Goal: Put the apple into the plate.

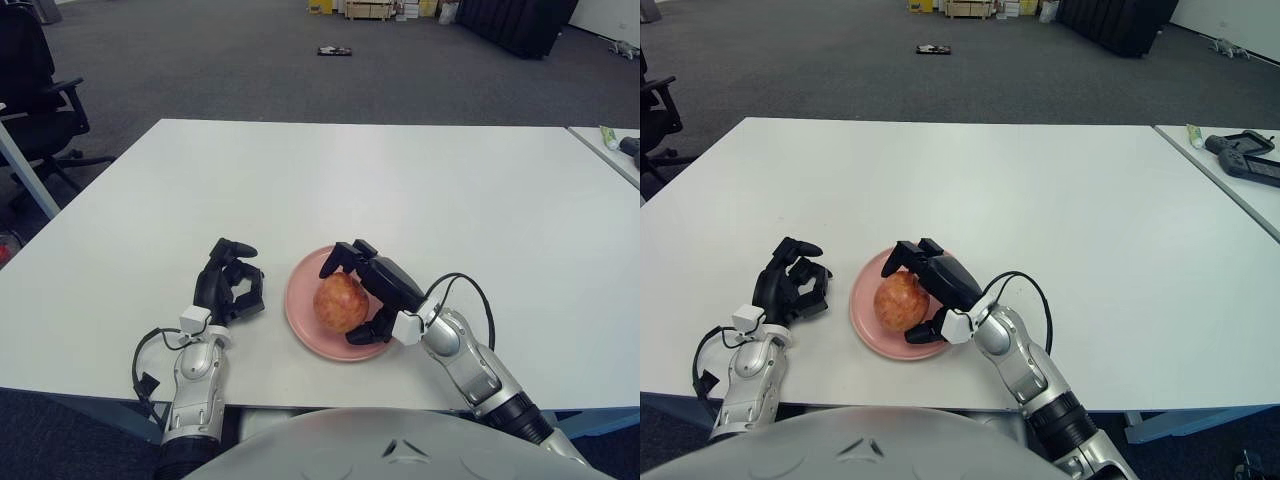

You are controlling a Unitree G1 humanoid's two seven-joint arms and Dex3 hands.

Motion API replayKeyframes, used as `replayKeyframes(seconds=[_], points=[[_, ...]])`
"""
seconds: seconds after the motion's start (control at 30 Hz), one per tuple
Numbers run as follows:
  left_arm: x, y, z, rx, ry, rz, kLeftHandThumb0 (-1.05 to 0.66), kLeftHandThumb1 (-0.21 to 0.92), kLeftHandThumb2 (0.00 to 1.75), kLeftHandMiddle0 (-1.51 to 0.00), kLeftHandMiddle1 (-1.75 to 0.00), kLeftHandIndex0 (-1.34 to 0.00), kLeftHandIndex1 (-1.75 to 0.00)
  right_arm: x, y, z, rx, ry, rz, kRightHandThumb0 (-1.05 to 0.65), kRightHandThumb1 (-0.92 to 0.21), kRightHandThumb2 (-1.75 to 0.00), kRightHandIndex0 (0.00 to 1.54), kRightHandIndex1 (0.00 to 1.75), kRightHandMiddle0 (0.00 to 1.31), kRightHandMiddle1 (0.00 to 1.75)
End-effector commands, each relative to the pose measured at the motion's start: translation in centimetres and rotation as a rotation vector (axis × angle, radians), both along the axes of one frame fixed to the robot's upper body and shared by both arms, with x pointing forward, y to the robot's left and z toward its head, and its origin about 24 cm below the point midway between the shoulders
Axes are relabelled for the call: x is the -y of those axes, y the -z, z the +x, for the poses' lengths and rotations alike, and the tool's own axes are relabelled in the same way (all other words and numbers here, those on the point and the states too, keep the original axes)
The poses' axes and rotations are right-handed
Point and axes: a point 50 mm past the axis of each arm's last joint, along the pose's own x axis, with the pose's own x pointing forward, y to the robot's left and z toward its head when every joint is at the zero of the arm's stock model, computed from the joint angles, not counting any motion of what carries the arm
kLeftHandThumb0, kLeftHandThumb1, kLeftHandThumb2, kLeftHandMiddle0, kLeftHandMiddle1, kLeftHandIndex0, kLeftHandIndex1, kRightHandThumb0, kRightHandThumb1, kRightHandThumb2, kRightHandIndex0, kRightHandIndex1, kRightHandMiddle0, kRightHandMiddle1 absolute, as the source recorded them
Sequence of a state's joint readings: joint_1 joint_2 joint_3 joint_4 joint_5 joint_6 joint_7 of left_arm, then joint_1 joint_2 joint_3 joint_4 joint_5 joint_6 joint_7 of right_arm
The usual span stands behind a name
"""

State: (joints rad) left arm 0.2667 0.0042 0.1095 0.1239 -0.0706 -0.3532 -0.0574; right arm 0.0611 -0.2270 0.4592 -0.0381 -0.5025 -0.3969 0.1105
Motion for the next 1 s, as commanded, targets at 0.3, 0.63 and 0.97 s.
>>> replayKeyframes(seconds=[0.3, 0.63, 0.97], points=[[-0.1, 0.5, 0.1, -0.019, 0.008, 0.014, -0.01, 0.23, 1.43, -0.67, -1.75, -0.46, -1.73, 0.7, -0.6, 0.3, 0.049, -0.005, 0.018, -0.55, -0.46, -0.96, 0.02, 1.14, 0.04, 1.35], [-0.2, 0.4, 0.0, -0.005, -0.009, -0.003, -0.01, 0.39, 1.22, -0.59, -1.65, -0.36, -1.75, 1.2, -1.5, 0.2, 0.094, 0.019, 0.056, -0.59, -0.48, -0.93, 0.00, 0.64, 0.00, 0.99], [-0.2, 0.3, 0.0, 0.002, 0.016, 0.009, -0.01, 0.39, 1.25, -0.55, -1.73, -0.34, -1.75, 1.6, -2.0, -0.1, 0.147, 0.049, 0.100, -0.68, -0.58, -0.82, 0.00, 0.24, 0.00, 0.74]])
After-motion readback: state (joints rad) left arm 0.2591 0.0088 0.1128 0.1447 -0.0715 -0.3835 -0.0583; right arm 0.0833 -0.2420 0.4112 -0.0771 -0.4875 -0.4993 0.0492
